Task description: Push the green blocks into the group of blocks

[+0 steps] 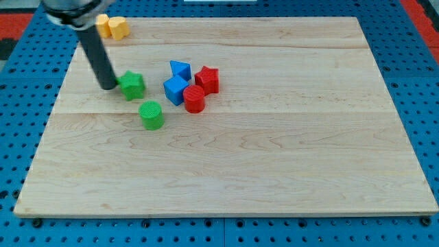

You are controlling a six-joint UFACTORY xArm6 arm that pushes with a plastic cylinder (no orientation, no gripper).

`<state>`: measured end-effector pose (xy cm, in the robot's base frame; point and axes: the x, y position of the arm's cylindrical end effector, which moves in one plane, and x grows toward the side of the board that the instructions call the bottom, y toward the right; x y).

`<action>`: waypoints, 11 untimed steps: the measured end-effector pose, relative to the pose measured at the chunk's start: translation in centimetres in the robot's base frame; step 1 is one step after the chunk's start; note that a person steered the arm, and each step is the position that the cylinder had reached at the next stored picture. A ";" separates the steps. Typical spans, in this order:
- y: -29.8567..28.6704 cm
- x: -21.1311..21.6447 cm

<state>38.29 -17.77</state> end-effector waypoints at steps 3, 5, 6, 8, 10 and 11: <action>1.5 9.9; 7.2 4.3; 4.5 4.7; -2.4 2.8; 2.4 -0.7; 6.2 -0.5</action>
